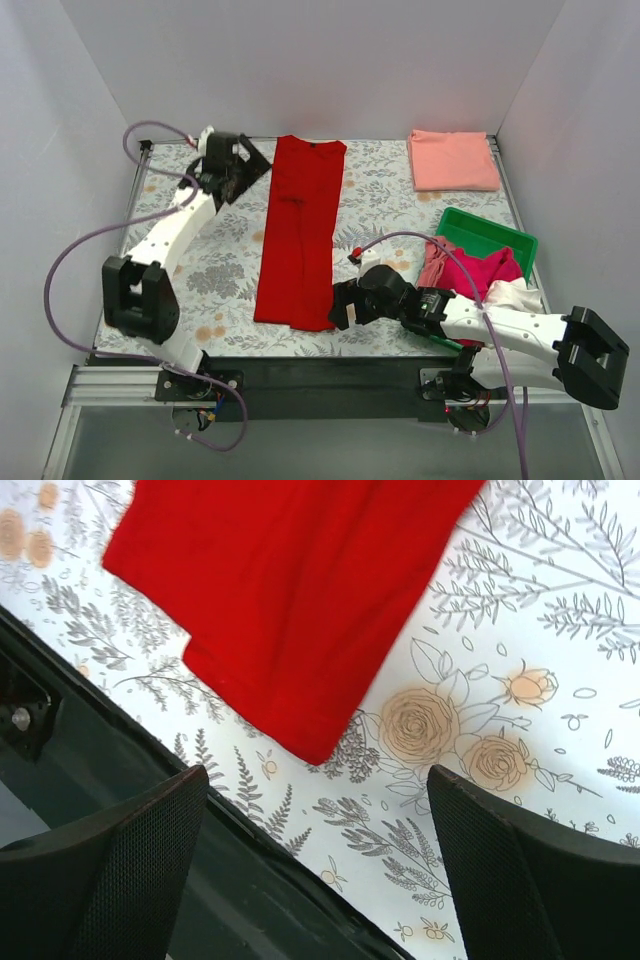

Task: Fold and stack the t-shirts
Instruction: Fold the tshirt

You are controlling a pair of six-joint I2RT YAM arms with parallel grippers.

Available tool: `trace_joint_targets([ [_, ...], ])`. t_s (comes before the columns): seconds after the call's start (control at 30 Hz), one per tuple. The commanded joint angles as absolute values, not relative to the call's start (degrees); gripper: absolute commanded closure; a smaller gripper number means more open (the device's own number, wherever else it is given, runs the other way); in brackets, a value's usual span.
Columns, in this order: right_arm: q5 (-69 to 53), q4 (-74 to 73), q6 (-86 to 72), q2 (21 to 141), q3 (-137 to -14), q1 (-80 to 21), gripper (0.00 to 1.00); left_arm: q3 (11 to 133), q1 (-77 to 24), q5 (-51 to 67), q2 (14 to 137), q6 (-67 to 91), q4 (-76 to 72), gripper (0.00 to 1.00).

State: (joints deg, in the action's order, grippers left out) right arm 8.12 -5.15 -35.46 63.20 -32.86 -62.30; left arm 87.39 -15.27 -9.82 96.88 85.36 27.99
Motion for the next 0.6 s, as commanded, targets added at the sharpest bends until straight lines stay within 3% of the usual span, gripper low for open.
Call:
trace_joint_targets([
  [0.0, 4.49, -5.36, -38.50, 65.47, -33.13, -61.00, 0.05, 65.36, -16.34, -2.47, 85.64, 91.57, 23.50, 0.03],
  [0.2, 2.55, -5.10, -38.76, 70.57, -34.63, -60.29, 0.09, 40.91, -21.62, -0.71, 66.13, 98.17, 22.40, 0.03],
  [0.43, 0.44, -3.17, -38.41, 75.41, -36.91, -60.03, 0.26, 30.61, -22.06, -0.10, 53.55, 99.49, 34.10, 0.04],
  [0.57, 2.02, -2.29, -39.37, 76.73, -37.18, -60.03, 0.37, 25.24, -22.06, 3.94, 50.37, 100.72, 34.10, 0.15],
])
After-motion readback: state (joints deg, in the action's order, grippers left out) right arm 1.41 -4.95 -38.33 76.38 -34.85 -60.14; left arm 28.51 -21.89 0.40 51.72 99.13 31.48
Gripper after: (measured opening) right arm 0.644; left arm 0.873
